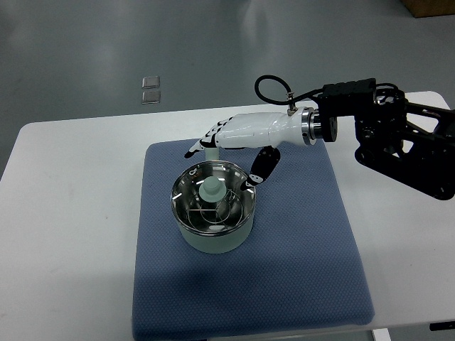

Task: Open lid and place right of pot
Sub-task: 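Reach the right hand over the saucepan toward the glass lid knob, then close the right hand fingers around the mint-green lid knob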

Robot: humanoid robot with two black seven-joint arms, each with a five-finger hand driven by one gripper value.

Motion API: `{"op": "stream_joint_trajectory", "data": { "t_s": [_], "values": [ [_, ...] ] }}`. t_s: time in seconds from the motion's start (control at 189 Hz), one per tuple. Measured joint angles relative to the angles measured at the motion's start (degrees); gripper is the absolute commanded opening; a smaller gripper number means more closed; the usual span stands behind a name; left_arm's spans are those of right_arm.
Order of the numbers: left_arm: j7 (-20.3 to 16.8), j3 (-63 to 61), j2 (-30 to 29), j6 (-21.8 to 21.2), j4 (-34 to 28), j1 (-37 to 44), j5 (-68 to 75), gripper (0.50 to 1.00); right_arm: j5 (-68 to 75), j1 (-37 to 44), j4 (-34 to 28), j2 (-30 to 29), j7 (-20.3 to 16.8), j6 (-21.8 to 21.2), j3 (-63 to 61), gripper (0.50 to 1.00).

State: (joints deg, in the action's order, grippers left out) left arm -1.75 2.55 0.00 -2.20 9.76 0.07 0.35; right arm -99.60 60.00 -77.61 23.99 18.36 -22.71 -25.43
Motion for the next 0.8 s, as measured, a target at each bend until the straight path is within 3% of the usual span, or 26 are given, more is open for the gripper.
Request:
{"op": "stream_joint_trajectory", "data": {
  "t_s": [0.577, 0.784, 0.8],
  "values": [
    [0.0, 0.0, 0.0, 0.0, 0.0, 0.0, 0.0, 1.000, -6.2, 4.6, 0.2, -3.2, -1.2, 1.4, 4.7, 0.903],
    [0.0, 0.0, 0.0, 0.0, 0.0, 0.0, 0.0, 1.000, -7.3, 5.0, 0.1, -3.1, -1.2, 0.3, 6.0, 0.881],
    [0.0, 0.0, 0.0, 0.0, 0.0, 0.0, 0.0, 1.000, -7.3, 5.0, 0.1, -3.1, -1.2, 0.3, 6.0, 0.860]
  ]
}}
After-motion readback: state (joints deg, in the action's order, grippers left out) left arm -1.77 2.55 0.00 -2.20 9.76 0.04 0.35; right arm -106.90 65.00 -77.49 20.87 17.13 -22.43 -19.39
